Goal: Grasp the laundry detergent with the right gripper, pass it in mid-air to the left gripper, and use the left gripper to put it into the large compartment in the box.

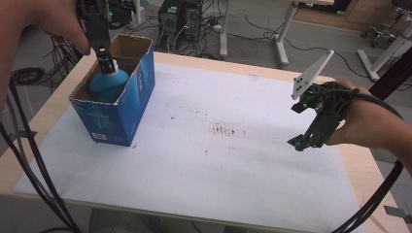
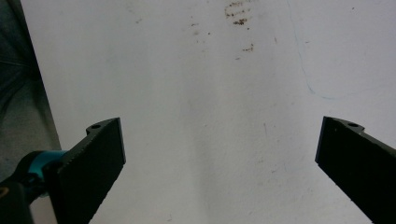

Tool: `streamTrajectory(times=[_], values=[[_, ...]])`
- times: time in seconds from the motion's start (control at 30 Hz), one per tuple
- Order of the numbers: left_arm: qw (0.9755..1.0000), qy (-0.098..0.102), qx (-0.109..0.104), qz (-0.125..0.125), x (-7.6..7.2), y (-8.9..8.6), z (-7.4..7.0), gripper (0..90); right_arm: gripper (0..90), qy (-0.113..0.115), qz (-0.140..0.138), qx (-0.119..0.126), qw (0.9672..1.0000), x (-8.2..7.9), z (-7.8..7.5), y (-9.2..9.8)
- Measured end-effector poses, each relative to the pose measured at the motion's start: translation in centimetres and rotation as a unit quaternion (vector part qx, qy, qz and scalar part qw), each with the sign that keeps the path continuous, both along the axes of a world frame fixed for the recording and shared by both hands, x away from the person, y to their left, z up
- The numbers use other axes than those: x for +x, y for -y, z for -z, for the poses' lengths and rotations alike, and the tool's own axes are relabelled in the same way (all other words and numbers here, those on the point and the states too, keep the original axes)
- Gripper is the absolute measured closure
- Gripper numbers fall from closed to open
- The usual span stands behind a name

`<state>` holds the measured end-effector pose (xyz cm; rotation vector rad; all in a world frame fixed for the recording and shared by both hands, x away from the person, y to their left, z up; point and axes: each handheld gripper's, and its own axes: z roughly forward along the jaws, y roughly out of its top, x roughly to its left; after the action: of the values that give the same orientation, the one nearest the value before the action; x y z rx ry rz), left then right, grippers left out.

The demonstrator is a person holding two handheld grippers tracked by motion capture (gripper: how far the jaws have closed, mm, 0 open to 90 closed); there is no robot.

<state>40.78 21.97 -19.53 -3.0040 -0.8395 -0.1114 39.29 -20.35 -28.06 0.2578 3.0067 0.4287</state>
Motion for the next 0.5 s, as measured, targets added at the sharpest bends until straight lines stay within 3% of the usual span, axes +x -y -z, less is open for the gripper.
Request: streamTrajectory(times=[0.07, 0.13, 0.17, 0.37, 0.5], values=[[0.9997, 0.007, -0.005, 0.024, -0.6, 1.0, -1.0, 14.5, 0.6, 0.0, 0.0, 0.002, 1.0, 0.0, -0.1, 0.1], [0.9994, 0.01, -0.01, 0.033, -0.8, 1.4, -1.2, 12.4, 0.6, 0.0, 0.0, 0.003, 1.0, 0.1, -0.2, 0.2], [0.9986, 0.01, -0.016, 0.05, -1.1, 2.2, -1.4, 12.2, 0.6, -0.001, 0.003, 0.003, 1.0, 0.1, -0.3, 0.3], [0.9956, 0.007, -0.016, 0.092, -1.6, 4.7, -0.9, 9.6, 0.6, 0.0, 0.008, -0.005, 1.0, 0.4, -0.3, 0.7], [0.993, -0.009, -0.016, 0.116, -1.6, 6.4, 0.1, 6.1, 0.6, -0.003, 0.011, -0.006, 0.9999, 0.6, -0.2, 1.0]])
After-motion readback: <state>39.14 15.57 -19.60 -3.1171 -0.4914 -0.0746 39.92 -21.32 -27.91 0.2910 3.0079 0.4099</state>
